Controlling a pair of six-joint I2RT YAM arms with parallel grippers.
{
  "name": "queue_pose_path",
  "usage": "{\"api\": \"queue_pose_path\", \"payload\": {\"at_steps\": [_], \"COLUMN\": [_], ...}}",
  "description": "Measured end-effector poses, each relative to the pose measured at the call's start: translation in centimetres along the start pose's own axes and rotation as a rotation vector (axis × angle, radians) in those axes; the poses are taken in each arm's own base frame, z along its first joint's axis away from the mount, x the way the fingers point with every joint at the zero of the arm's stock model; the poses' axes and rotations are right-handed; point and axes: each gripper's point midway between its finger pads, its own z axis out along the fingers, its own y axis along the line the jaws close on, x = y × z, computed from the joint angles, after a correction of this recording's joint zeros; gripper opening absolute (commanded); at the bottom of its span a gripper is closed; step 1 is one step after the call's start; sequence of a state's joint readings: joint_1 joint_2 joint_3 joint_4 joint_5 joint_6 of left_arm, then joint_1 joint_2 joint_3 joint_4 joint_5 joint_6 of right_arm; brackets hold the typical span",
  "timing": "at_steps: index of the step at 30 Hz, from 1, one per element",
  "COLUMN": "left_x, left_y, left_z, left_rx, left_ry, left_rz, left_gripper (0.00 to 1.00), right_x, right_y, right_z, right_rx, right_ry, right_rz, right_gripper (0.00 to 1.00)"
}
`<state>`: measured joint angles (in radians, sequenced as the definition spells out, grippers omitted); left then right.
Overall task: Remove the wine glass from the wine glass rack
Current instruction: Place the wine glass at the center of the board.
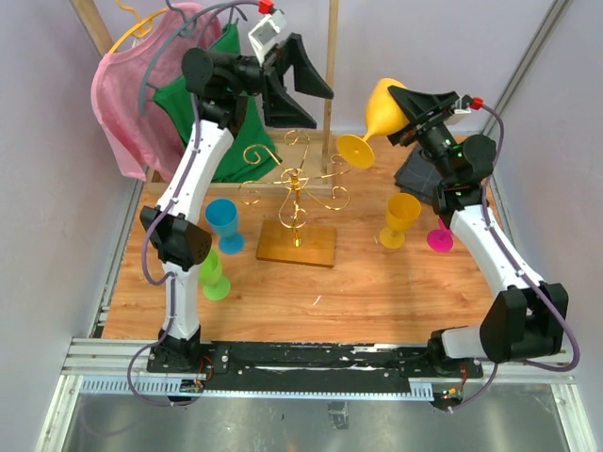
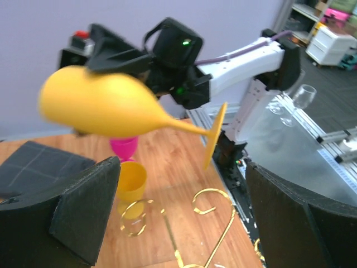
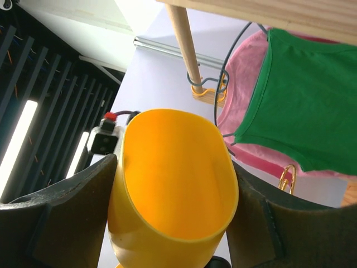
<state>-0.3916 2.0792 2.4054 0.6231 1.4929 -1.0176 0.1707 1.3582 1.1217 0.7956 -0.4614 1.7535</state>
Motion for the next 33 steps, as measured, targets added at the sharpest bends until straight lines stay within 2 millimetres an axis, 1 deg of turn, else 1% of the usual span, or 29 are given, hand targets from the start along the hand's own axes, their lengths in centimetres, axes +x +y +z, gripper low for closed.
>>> {"api": "queue_pose_path", "payload": {"at_steps": [3, 5, 8, 11, 13, 16, 19, 22, 24, 30, 33], "left_x": [-0.3, -0.3, -0.4, -0.9, -1.1, -1.4, -2.0, -3.0, -3.8, -5.6, -6.4], "left_y": [2.2, 3.3, 4.2, 4.6, 4.8, 5.0, 5.0, 4.9, 4.7, 3.9, 3.9], "left_z": [-2.7, -4.5, -6.3, -7.5, -8.3, -9.2, -10.4, -11.7, -12.7, -15.2, -16.0], "left_rx": [-0.076, -0.122, -0.171, -0.207, -0.226, -0.250, -0.284, -0.325, -0.358, -0.460, -0.530], "left_ry": [-0.024, -0.039, -0.058, -0.075, -0.083, -0.091, -0.103, -0.121, -0.133, -0.169, -0.180], "left_rz": [-0.012, -0.031, -0.047, -0.042, -0.038, -0.030, -0.006, 0.035, 0.068, 0.141, 0.172], "left_gripper": [0.99, 0.99, 0.99, 0.99, 0.99, 0.99, 0.99, 0.99, 0.99, 0.99, 0.99], "right_x": [-1.1, -2.2, -4.5, -7.0, -8.7, -10.0, -10.0, -8.9, -8.4, -8.1, -7.7], "right_y": [0.5, 0.9, 1.5, 2.3, 3.0, 4.2, 5.0, 4.8, 4.1, 1.1, 0.3], "right_z": [-0.5, -1.1, -2.7, -4.6, -6.5, -9.3, -11.5, -12.5, -13.1, -15.0, -15.8], "right_rx": [0.001, 0.004, 0.034, 0.084, 0.137, 0.212, 0.289, 0.349, 0.392, 0.526, 0.569], "right_ry": [-0.022, -0.040, -0.081, -0.130, -0.174, -0.219, -0.234, -0.206, -0.186, -0.144, -0.129], "right_rz": [-0.021, -0.044, -0.097, -0.175, -0.250, -0.362, -0.471, -0.548, -0.573, -0.602, -0.624], "right_gripper": [0.67, 0.67, 0.67, 0.66, 0.66, 0.66, 0.66, 0.65, 0.65, 0.66, 0.66]}}
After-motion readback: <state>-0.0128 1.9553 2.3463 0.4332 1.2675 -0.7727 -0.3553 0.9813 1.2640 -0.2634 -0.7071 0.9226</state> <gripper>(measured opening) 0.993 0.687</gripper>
